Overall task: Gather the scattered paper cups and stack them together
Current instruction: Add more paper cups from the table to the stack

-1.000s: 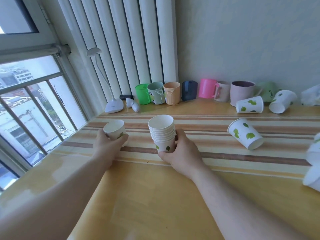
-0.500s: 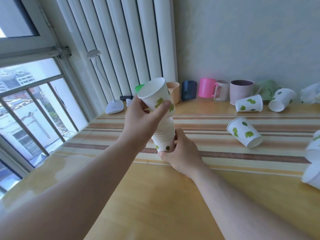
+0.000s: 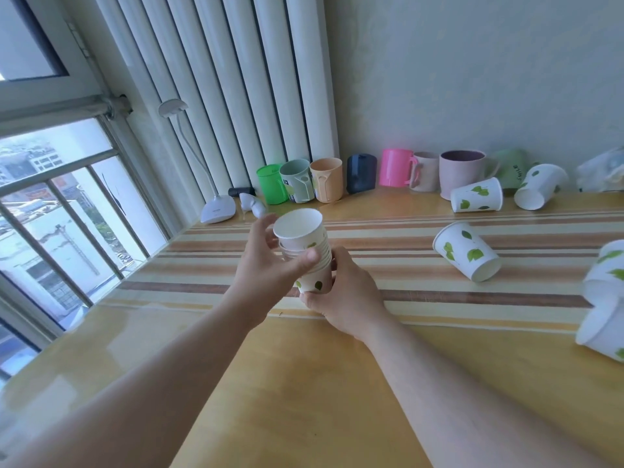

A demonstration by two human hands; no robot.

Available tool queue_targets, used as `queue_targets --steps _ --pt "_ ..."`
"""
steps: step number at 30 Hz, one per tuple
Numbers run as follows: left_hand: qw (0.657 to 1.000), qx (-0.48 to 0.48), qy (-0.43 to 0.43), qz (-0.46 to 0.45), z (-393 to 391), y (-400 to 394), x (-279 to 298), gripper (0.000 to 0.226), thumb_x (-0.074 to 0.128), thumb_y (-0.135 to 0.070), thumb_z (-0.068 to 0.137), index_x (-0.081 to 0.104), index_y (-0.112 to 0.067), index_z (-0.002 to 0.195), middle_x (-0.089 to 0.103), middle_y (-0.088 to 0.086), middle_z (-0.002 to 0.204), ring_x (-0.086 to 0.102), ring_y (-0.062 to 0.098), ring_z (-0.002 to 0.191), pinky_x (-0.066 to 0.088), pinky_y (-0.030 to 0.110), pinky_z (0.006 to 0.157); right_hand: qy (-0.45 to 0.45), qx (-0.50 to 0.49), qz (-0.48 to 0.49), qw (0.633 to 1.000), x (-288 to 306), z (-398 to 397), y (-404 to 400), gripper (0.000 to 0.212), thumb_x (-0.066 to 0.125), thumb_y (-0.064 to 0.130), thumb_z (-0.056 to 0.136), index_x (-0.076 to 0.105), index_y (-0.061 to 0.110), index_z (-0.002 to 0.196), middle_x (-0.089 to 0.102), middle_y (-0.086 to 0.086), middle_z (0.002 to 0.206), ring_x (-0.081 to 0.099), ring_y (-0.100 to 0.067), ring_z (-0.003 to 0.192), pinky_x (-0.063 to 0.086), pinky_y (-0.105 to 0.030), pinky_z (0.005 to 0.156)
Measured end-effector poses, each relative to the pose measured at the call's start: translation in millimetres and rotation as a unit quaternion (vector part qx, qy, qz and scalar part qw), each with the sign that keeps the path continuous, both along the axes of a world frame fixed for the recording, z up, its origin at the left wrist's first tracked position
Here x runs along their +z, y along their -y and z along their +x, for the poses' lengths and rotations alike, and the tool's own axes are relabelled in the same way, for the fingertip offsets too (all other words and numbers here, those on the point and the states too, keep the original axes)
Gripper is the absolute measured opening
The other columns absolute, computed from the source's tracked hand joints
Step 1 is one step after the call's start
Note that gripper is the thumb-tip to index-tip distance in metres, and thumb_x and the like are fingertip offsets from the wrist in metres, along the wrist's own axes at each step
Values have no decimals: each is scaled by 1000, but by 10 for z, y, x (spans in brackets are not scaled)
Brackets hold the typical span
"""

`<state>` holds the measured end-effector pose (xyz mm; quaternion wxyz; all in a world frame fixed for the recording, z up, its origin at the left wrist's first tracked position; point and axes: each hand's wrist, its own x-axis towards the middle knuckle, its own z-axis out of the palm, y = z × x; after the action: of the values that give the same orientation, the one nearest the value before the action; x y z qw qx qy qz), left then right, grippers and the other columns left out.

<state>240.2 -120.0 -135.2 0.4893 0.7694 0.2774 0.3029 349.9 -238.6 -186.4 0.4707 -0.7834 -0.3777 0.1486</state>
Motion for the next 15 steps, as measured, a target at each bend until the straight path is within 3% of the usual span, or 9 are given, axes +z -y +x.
queue_targets --steps 2,4,7,12,15 --pt "998 -35 -38 -23 -71 -15 -180 104 95 -67 51 48 -43 140 63 -14 136 59 6 130 56 39 99 -5 -3 1 1000 1 -4 9 59 85 44 79 49 37 125 70 18 115 70 -15 104 60 -41 85" --pt "995 -62 -75 -34 -80 -13 -359 80 98 -55 63 62 -39 132 75 -13 124 70 6 119 60 38 96 -2 -4 0 1000 10 -13 17 59 85 42 79 50 35 127 72 15 117 71 -19 106 59 -41 87" --pt "996 -27 -89 0 69 45 -445 46 94 -40 76 74 -32 117 82 -15 100 76 1 95 60 29 83 -3 3 -10 1000 24 -11 31 65 84 37 83 50 35 138 73 11 126 68 -20 112 57 -41 95" --pt "996 3 -79 43 380 196 -473 42 89 -46 76 73 -30 111 77 -16 98 70 2 94 52 27 74 -55 -31 -4 998 55 77 130 66 64 11 86 51 35 146 71 9 131 66 -21 120 57 -42 102" --pt "993 -9 -91 78 366 215 -483 41 88 -57 75 71 -34 104 73 -19 94 64 -5 90 49 23 71 -131 16 -14 991 189 232 278 76 53 0 74 60 30 144 75 1 129 72 -26 118 61 -40 100"
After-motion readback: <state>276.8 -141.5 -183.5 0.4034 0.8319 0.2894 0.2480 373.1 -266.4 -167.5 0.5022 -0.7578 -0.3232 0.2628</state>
